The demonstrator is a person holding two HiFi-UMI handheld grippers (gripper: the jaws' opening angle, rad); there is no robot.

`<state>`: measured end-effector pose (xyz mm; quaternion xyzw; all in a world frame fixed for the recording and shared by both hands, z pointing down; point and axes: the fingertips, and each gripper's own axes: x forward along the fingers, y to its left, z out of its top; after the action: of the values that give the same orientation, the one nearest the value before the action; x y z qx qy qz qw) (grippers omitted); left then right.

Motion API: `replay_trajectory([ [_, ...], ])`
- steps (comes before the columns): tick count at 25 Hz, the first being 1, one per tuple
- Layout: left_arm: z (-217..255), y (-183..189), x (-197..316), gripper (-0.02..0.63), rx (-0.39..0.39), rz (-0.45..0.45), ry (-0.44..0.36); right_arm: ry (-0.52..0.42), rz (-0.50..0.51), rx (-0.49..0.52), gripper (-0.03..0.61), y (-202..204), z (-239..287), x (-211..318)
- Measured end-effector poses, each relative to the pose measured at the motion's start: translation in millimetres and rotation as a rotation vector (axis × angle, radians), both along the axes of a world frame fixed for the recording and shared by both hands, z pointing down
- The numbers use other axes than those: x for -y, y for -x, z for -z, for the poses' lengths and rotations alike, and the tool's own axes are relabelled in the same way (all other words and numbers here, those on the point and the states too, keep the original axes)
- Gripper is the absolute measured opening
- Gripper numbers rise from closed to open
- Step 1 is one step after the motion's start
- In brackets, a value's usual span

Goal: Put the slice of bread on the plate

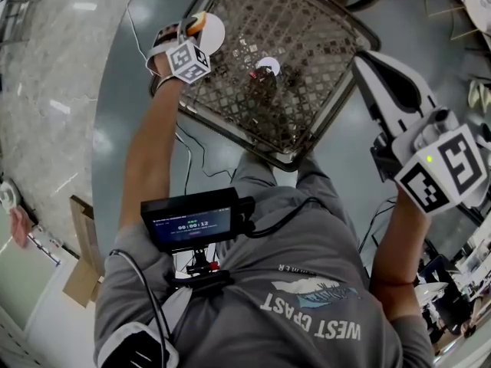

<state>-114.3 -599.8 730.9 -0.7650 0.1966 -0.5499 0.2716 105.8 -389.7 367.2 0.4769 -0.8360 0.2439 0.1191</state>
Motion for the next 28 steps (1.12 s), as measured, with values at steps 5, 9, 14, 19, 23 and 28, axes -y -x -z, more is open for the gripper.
replay_trajectory([
  [5, -8, -1, -4, 0.095, 0.036, -0.024, -0.001, 0.016, 0.002, 0.002, 0.009, 1, -5, -1],
  [9, -26, -5, -16, 0.095, 0.054, -0.044, 0.022, 0.029, 0.006, 0.008, 0.009, 2, -18, -4],
  [14, -36, -8, -24, 0.123, 0.040, -0.038, 0.083, 0.037, 0.009, 0.008, 0.009, 2, -20, -2],
  [19, -55, -6, -40, 0.227, 0.033, -0.025, 0.201, 0.037, 0.008, 0.009, 0.009, 2, -25, -5],
  [23, -66, -5, -48, 0.270, 0.031, -0.007, 0.262, 0.035, 0.010, 0.010, 0.009, 3, -26, -5],
  [28, -73, -1, -49, 0.284, 0.023, 0.020, 0.316, 0.035, 0.007, 0.007, 0.009, 3, -28, -7],
])
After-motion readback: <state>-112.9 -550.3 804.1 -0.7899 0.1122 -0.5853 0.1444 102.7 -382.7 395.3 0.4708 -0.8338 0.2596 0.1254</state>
